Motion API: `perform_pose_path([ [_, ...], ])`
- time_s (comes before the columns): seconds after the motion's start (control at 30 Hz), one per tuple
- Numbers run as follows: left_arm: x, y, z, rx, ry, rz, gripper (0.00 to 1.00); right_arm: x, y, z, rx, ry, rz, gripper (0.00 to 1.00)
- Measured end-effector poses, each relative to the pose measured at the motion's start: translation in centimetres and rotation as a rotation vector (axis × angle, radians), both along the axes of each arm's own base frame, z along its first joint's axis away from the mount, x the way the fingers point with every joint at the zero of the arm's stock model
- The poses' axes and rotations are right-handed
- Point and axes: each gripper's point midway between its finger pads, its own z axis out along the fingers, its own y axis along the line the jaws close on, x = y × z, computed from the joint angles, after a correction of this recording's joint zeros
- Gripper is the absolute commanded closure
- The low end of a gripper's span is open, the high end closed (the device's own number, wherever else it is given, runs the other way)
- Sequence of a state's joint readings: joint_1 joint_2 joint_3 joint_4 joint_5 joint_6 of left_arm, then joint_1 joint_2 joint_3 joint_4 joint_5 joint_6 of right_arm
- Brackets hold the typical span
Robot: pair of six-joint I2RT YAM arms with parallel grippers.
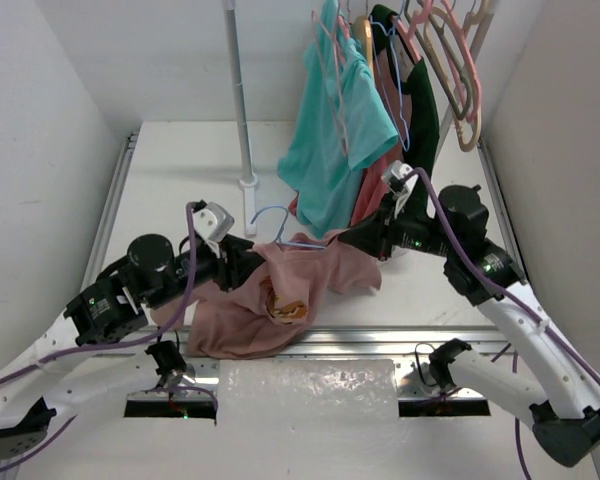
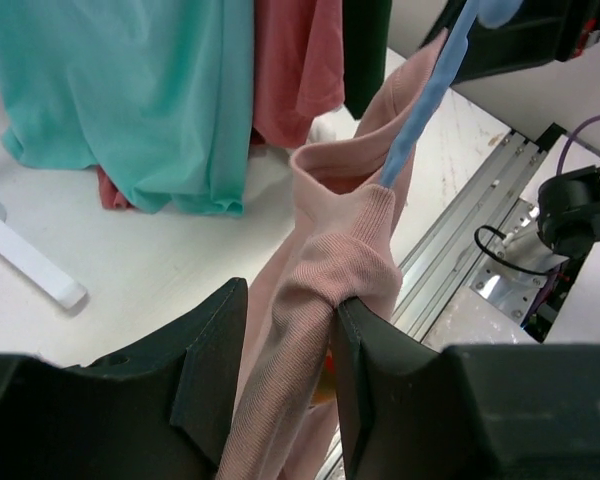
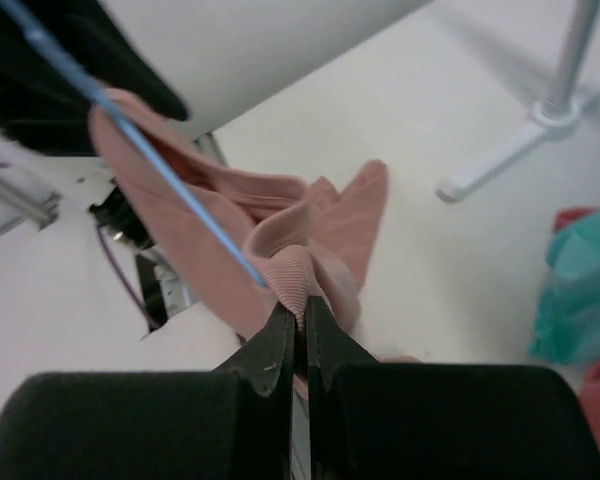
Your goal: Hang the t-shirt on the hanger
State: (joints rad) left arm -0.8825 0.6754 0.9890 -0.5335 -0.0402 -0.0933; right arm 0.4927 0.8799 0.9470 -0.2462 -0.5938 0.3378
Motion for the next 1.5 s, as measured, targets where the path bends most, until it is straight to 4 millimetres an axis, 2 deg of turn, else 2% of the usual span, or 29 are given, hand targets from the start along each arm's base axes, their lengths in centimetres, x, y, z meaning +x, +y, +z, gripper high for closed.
perform_pose_path([
  [0.1, 0.6, -0.7, 1.4, -0.002, -0.015, -0.003, 1.0, -1.0, 0.7, 2.1, -0.011, -0.037, 0.108, 1.0],
  [0.27, 1.3, -2.6, 5.4, -0.039, -0.067, -0.053, 1.0, -1.6, 2.3, 5.3, -0.031, -0.093, 0.268, 0.91],
  [0.3, 1.4, -3.1, 6.0, -0.039, -0.073, -0.064, 1.0, -1.5, 2.6, 5.8, -0.04, -0.105, 0.288, 0.83],
  [0.33, 1.7, -3.5, 6.4, -0.034, -0.076, -0.074, 1.0, -1.4, 2.7, 6.2, -0.048, -0.115, 0.3, 0.63],
  [0.47, 2.0, -4.9, 7.3, -0.025, -0.093, -0.121, 1.0, -1.8, 2.5, 7.6, -0.069, -0.182, 0.318, 0.49],
  [0.53, 1.7, -5.3, 7.5, -0.023, -0.102, -0.156, 1.0, -2.0, 2.2, 7.9, -0.08, -0.221, 0.315, 0.45],
  [0.7, 1.0, -6.1, 8.0, -0.046, -0.131, -0.219, 1.0, -2.1, 1.7, 8.0, -0.102, -0.275, 0.3, 0.49],
  [0.87, 0.4, -6.7, 7.4, -0.056, -0.131, -0.263, 1.0, -1.8, 1.8, 7.2, -0.104, -0.288, 0.306, 0.54],
  [1.0, 0.6, -6.9, 7.0, -0.057, -0.13, -0.266, 1.0, -2.0, 2.1, 6.6, -0.097, -0.278, 0.331, 0.78],
  [1.13, 0.8, -7.0, 7.2, -0.069, -0.129, -0.253, 1.0, -2.3, 2.5, 6.5, -0.086, -0.274, 0.354, 0.79],
  [1.27, 1.0, -7.2, 7.0, -0.07, -0.115, -0.249, 1.0, -2.5, 3.1, 5.6, -0.087, -0.269, 0.365, 0.8],
  [1.3, 1.0, -7.2, 6.9, -0.069, -0.11, -0.249, 1.0, -2.4, 3.3, 5.2, -0.091, -0.265, 0.364, 0.83],
  [1.37, 1.1, -7.3, 6.8, -0.067, -0.105, -0.245, 1.0, -2.4, 3.5, 4.6, -0.098, -0.258, 0.362, 1.0],
  [1.5, 1.8, -7.1, 6.8, -0.071, -0.104, -0.21, 1.0, -1.9, 3.5, 4.4, -0.09, -0.265, 0.313, 1.0],
])
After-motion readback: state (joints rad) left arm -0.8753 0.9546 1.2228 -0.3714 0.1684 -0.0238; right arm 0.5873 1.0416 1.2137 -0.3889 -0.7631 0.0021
